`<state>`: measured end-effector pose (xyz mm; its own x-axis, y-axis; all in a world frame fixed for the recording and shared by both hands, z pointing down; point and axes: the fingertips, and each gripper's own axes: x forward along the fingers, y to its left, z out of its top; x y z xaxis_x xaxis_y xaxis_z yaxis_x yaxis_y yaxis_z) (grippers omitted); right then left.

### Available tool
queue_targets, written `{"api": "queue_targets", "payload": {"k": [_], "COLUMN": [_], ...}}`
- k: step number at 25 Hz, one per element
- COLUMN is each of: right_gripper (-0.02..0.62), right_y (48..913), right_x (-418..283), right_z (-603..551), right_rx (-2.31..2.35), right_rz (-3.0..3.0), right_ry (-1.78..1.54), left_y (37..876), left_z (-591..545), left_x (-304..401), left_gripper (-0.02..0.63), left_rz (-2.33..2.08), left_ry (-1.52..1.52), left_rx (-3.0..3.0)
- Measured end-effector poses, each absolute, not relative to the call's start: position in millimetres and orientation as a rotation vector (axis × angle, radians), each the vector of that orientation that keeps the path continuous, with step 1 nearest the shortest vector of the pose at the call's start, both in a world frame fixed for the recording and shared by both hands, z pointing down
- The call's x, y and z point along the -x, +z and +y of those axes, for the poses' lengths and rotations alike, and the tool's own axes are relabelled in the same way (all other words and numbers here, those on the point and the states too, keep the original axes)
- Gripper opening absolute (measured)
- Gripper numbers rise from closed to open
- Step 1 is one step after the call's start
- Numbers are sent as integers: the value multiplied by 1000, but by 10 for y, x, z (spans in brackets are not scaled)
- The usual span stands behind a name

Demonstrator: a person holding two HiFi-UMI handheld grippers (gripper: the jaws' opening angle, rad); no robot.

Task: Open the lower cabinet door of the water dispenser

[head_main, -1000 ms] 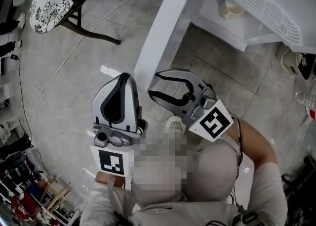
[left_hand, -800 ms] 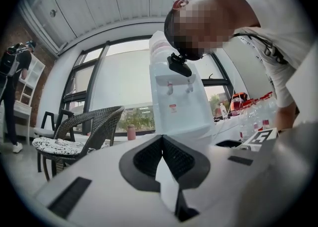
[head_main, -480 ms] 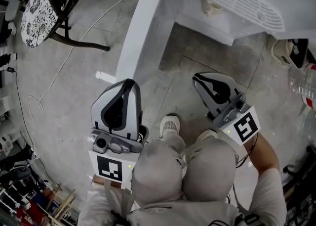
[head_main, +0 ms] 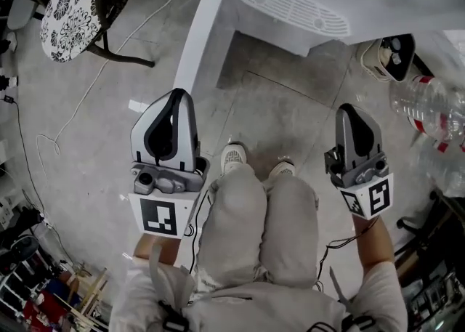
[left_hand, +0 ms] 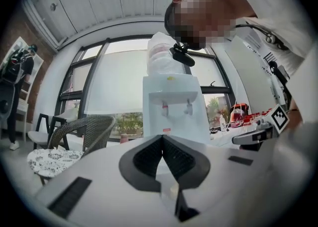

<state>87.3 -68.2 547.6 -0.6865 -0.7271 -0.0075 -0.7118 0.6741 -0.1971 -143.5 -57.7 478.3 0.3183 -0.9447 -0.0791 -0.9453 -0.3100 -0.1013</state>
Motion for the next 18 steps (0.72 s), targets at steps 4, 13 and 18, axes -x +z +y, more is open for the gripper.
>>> {"api": "queue_targets", "payload": {"k": [4,13,18], "right_gripper": [23,23,23], "right_y": [4517,1744,520], "right_x": [-1221,-1760,-2042], "right_z": [-461,-137,25], "right_rx": [1376,1591,1639], "right_rz": [2748,2621,2573], "right_ry": [-306,-259,-168], "left_y": [3942,1330,184], "left_z": [-457,-189,-112], "left_x": [1433,1553,1538], "left_gripper": [5,5,5], "left_rz": [1803,1865,1877], "left_ry": [-19,-22,14], "left_rx": [2454,2398,2355]}}
